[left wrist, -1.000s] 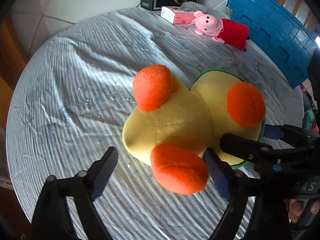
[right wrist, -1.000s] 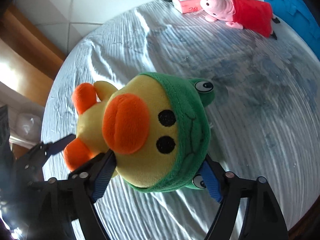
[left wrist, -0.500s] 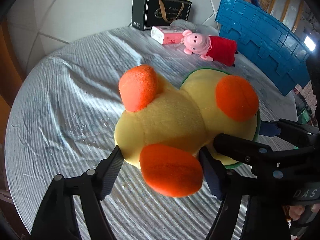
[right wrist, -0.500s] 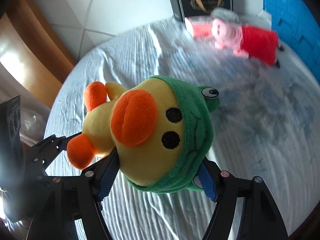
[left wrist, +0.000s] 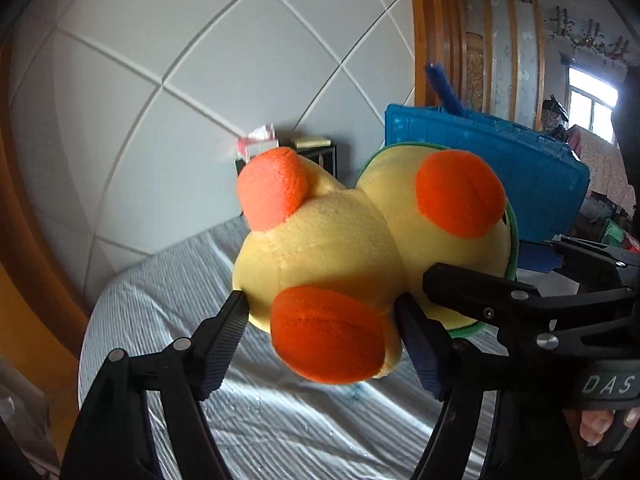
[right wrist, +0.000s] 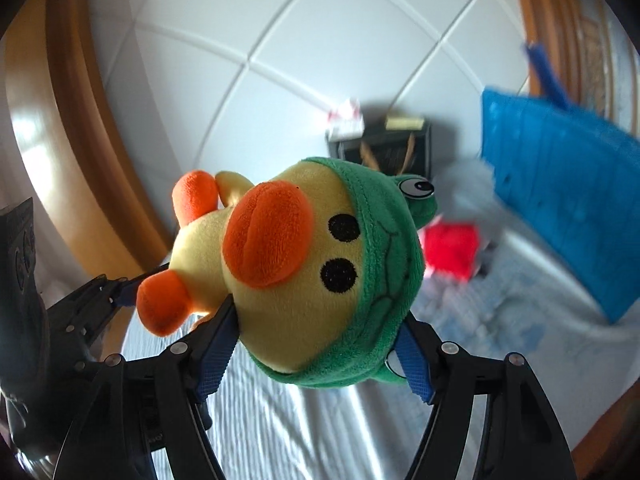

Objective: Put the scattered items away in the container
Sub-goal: 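Lift the yellow duck plush with both tools and carry it toward the blue container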

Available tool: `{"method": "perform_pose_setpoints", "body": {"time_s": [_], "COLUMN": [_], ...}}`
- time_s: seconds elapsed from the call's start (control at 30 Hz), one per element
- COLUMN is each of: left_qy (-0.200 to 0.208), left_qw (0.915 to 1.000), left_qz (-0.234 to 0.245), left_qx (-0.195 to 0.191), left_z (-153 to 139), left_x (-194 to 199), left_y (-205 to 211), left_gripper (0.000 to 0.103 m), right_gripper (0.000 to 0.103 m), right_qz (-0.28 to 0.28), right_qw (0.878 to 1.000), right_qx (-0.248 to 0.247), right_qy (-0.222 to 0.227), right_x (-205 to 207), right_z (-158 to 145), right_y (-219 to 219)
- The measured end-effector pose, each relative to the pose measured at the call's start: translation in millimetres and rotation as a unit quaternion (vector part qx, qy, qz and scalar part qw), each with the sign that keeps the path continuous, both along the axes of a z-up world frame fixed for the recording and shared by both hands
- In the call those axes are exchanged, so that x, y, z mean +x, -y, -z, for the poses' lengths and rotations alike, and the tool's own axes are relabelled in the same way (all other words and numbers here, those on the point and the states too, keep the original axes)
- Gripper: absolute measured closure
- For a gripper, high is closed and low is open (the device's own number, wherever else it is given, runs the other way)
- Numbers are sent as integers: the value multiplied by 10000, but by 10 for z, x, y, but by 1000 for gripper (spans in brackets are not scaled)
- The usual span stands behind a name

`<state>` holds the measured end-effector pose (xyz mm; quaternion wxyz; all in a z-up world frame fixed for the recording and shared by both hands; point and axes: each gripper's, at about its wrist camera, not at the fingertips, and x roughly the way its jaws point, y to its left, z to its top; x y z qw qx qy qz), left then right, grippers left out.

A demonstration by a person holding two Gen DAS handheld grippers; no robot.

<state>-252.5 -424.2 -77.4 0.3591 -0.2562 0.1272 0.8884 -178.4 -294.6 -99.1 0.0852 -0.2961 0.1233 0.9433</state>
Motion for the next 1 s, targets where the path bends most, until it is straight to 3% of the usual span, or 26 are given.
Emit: {"method": "perform_pose_setpoints", "body": {"time_s": [0.23, 0.3, 0.4, 0.53, 0.67, 0.87, 1.0], "left_qy": [-672, -639, -579, -363, -425, -726, -1024], "left_qw": [9973, 9973, 9979, 9982, 9974, 9955, 9937], "left_qz": [189, 195, -6, -221, -436, -525, -271], "left_qx": [244, 307, 293, 418, 379, 321, 373], "left_z": [-533, -582, -572, -497, -503, -663, -931], "left_x": [520, 611, 747, 789, 859, 986, 1022], "left_y": [-672, -939, -1445, -1948, -2361, -2873, -3278], "left_gripper": [28, 41, 46, 47, 49, 49, 49], "right_gripper": [34, 38, 42, 48, 50, 52, 52], "right_qz": [185, 147, 15, -174, -331, -463, -250], "right_qw": [9970, 9972, 9973, 9974, 9967, 9930, 9898], "right_qx": [335, 345, 433, 456, 471, 328, 409], "right_qy": [-669, -652, -595, -526, -574, -1032, -1338], "right_x": [531, 631, 771, 929, 1001, 1118, 1204], "right_z": [-527, -584, -608, -582, -587, -721, -924], "right_y": [-657, -887, -1286, -1876, -2300, -2822, -3157]}}
